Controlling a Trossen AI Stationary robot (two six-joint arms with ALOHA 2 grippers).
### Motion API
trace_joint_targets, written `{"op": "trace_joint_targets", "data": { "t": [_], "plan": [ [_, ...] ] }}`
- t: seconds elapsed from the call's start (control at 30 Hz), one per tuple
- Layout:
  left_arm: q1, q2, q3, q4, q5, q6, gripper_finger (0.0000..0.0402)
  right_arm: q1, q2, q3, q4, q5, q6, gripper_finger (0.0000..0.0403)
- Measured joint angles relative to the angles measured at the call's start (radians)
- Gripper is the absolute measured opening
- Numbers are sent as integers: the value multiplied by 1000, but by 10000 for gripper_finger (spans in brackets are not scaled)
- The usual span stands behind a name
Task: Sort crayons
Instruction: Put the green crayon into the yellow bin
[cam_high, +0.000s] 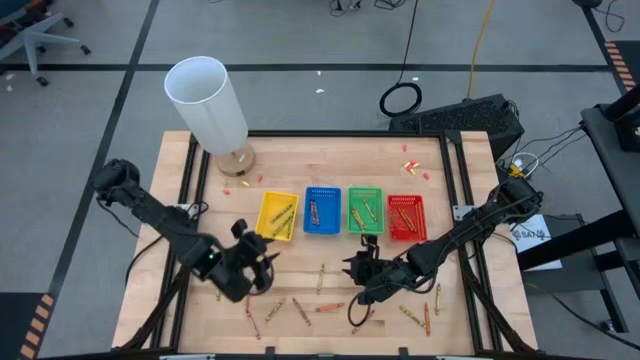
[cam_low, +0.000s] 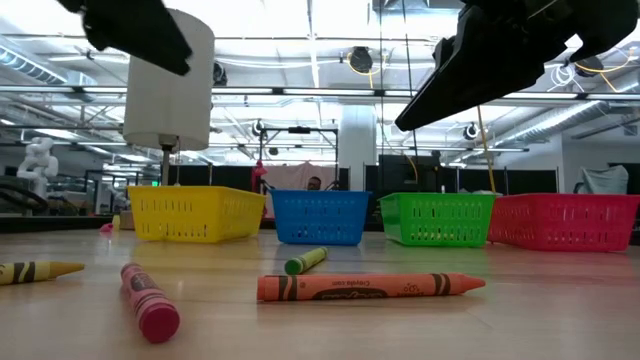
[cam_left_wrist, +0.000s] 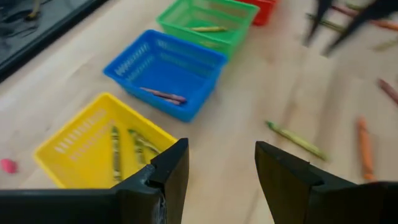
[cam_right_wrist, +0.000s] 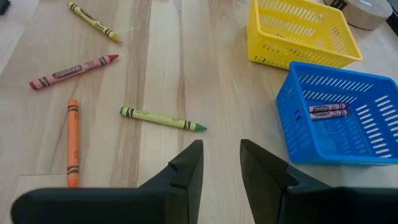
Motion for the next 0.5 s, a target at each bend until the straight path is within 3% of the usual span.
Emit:
{"op": "trace_joint_targets", "data": {
  "t": [0.27, 0.5],
  "plan": [
    [-143, 64, -1, 52, -46, 1, 182, 0, 0, 0, 0, 0, 0, 93],
    [-190, 156, -2, 95, -52, 3, 182, 0, 26, 0, 6, 0, 0, 93]
  ]
}}
